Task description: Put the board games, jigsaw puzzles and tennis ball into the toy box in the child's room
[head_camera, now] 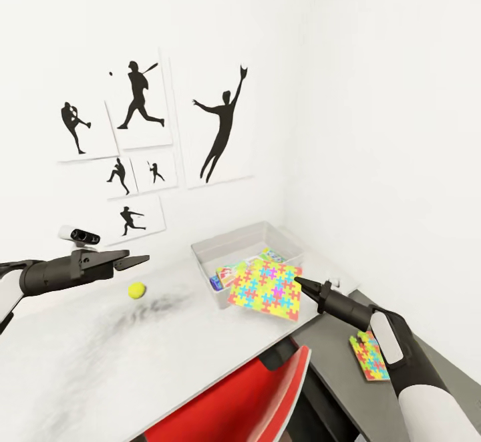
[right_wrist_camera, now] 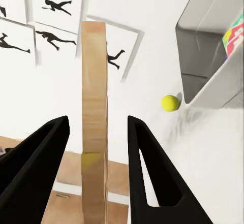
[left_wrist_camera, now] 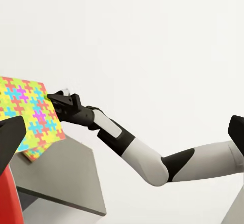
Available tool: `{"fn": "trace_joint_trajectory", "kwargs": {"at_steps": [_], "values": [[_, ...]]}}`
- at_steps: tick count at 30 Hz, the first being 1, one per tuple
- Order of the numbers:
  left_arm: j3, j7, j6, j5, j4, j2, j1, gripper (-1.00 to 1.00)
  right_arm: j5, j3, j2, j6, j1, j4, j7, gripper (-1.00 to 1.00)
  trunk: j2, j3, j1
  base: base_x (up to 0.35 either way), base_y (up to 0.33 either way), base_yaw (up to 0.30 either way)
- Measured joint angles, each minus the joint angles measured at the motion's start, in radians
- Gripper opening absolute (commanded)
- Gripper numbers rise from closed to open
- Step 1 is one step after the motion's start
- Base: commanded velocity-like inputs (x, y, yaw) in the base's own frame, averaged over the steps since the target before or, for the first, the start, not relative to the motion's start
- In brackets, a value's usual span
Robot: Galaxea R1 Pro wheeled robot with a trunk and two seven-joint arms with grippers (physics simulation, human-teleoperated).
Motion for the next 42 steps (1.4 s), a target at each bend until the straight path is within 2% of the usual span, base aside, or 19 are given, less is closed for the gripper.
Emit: {"fn": "trace_joint_trajectory", "kwargs": {"at_steps": [42], "values": [[0.001, 0.0, 0.0, 0.0, 0.001, 0.0, 0.0, 1.0, 0.008, 0.003, 0.0, -0.001, 0.0, 0.0, -0.002, -1.0, 0.0, 0.0, 0.0, 0.046, -0.014, -0.005]]}}
